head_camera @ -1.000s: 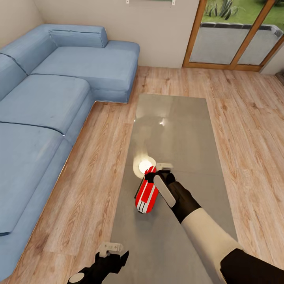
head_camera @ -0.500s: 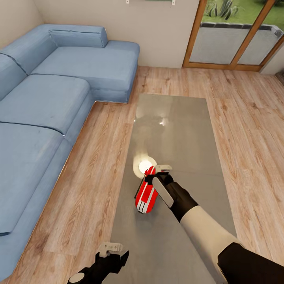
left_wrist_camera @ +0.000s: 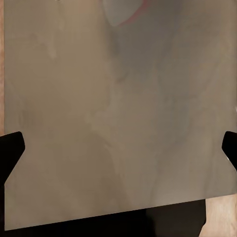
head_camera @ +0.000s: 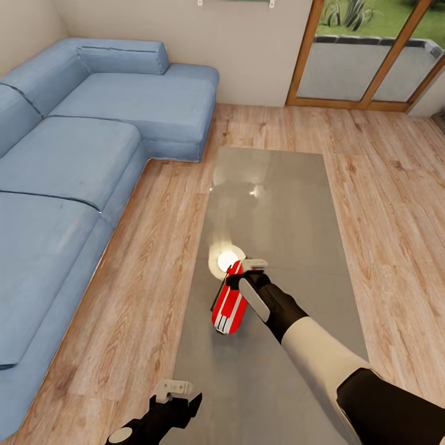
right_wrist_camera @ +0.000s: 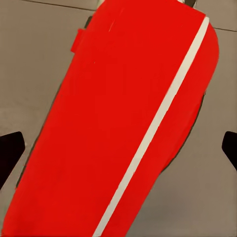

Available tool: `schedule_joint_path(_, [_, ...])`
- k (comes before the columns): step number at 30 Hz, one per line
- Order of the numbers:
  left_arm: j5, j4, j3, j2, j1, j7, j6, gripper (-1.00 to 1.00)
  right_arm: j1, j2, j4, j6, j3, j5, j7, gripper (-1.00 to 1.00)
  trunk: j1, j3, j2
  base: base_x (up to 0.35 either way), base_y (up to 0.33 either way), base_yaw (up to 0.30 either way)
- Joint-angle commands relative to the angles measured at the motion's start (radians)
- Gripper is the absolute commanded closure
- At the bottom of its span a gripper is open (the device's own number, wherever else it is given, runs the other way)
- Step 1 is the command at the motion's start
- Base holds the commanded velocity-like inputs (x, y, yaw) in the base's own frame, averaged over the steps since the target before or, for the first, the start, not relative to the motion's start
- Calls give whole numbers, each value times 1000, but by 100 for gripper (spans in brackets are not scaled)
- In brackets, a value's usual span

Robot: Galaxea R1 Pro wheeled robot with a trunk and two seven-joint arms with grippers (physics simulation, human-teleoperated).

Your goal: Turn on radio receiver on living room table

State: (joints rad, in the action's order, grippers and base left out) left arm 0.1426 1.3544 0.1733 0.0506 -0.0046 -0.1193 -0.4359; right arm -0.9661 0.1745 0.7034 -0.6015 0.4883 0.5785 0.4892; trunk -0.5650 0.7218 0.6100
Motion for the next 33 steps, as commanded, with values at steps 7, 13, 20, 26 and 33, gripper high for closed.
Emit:
schedule_joint_path(7, [0,0,0,0,0,0,0,-100,0,0,-1,9,12,0,-31,-100,0,0,0,0,0,0])
schedule_joint_path(13, [0,0,0,0,0,0,0,-100,0,0,-1,13,13,0,-36,-100,0,0,0,0,0,0])
schedule_joint_path(20, [0,0,0,0,0,0,0,-100,0,0,-2,14,13,0,-36,-100,0,0,0,0,0,0])
schedule_joint_path(26, [0,0,0,0,0,1,0,-100,0,0,-6,27,13,1,-37,-100,0,0,0,0,0,0])
schedule_joint_path(33, [0,0,0,0,0,1,0,-100,0,0,-35,46,14,0,-37,-100,0,0,0,0,0,0])
